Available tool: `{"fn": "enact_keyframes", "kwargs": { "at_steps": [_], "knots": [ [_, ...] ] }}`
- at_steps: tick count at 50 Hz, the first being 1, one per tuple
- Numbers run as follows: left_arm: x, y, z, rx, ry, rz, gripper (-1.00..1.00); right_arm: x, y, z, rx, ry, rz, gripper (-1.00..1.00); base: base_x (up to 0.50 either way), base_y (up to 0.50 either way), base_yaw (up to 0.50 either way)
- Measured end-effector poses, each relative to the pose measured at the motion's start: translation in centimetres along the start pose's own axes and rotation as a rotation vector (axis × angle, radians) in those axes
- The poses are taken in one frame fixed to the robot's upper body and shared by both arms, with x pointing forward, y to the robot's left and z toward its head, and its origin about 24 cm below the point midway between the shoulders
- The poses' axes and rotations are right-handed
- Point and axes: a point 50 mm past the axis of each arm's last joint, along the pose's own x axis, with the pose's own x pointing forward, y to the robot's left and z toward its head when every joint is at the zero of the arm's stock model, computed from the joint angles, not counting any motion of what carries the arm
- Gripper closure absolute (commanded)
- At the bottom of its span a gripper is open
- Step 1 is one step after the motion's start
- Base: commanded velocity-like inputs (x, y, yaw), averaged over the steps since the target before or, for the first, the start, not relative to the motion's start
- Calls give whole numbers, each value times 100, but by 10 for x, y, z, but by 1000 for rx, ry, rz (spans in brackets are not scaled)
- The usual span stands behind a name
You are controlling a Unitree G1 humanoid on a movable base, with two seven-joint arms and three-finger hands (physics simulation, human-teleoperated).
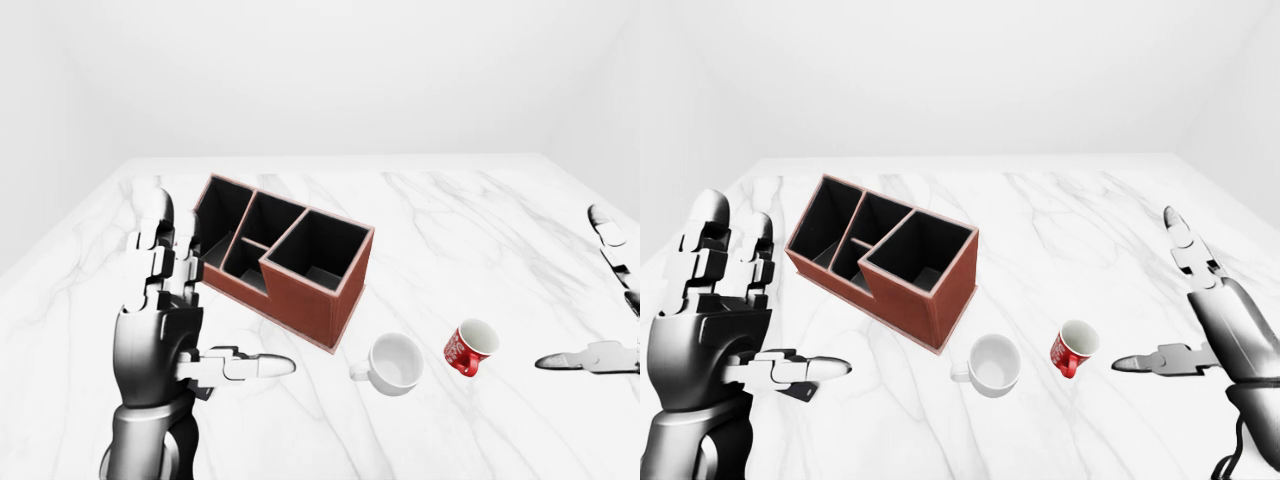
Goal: Pick up the red mug and place it to the right of the caddy.
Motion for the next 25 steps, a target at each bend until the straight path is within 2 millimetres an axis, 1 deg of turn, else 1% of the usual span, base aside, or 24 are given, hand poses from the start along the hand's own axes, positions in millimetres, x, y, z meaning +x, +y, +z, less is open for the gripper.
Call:
{"fn": "enact_keyframes", "kwargs": {
  "at_steps": [15, 25],
  "knots": [
    [1, 1, 0, -1, -3, 4, -100, 22, 9, -21, -1, 73, 86, -100, 0, 0, 0],
    [1, 1, 0, 0, -5, 4, -100, 31, 19, -34, -2, 132, 149, -100, 0, 0, 0]
  ]
}}
